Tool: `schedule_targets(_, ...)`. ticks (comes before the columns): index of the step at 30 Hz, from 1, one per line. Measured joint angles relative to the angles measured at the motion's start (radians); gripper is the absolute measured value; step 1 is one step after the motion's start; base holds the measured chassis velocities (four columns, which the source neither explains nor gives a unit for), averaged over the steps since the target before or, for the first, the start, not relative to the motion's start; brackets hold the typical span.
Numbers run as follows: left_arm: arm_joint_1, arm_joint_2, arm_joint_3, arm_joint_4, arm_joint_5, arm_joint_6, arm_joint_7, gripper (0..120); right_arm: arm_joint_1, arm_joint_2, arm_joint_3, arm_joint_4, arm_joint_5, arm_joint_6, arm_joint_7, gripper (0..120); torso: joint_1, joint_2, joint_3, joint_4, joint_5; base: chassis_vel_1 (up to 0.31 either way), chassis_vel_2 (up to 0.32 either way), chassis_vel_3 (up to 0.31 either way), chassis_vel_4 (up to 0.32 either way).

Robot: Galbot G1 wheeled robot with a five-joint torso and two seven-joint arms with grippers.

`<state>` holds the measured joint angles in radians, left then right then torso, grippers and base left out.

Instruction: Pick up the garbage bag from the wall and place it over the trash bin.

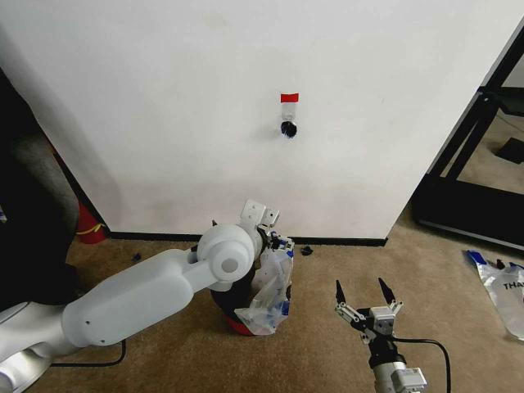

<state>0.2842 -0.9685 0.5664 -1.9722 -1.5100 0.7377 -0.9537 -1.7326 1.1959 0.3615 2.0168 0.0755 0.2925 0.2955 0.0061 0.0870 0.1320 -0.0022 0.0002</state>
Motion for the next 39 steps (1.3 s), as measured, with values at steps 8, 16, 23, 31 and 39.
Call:
schedule_targets(8, 0.038, -0.025, 0.008, 0.049, -0.001, 0.000, -0.007, 97, 0.018, -0.005, -0.007, -0.009, 0.005, 0.000, 0.000, 100, 0.000, 0.000, 0.000, 0.0000, -0.0002, 0.000, 0.000, 0.000, 0.000)
schedule_targets(16, 0.065, -0.031, 0.007, 0.062, 0.019, -0.003, 0.000, 69, 0.015, -0.004, -0.007, -0.009, 0.008, -0.002, 0.000, 100, 0.000, 0.000, 0.000, -0.0001, -0.0002, 0.000, 0.000, 0.000, 0.000)
schedule_targets(23, 0.089, -0.019, 0.003, 0.056, 0.020, -0.011, 0.003, 46, 0.018, -0.003, -0.008, -0.008, 0.009, -0.003, 0.000, 100, 0.000, 0.000, 0.000, 0.0000, -0.0002, 0.000, 0.000, 0.000, 0.000)
schedule_targets(31, 0.094, -0.010, -0.005, 0.052, 0.020, -0.016, 0.003, 16, 0.026, -0.012, -0.022, -0.013, 0.015, -0.009, 0.000, 100, 0.000, 0.000, 0.000, -0.0001, -0.0002, 0.000, 0.000, 0.000, 0.000)
schedule_targets(39, 0.107, 0.006, -0.012, 0.039, 0.020, -0.016, 0.002, 0, 0.088, -0.084, -0.057, -0.004, 0.113, -0.076, -0.002, 100, 0.000, 0.000, 0.000, -0.0002, -0.0001, 0.000, 0.000, 0.000, 0.000)
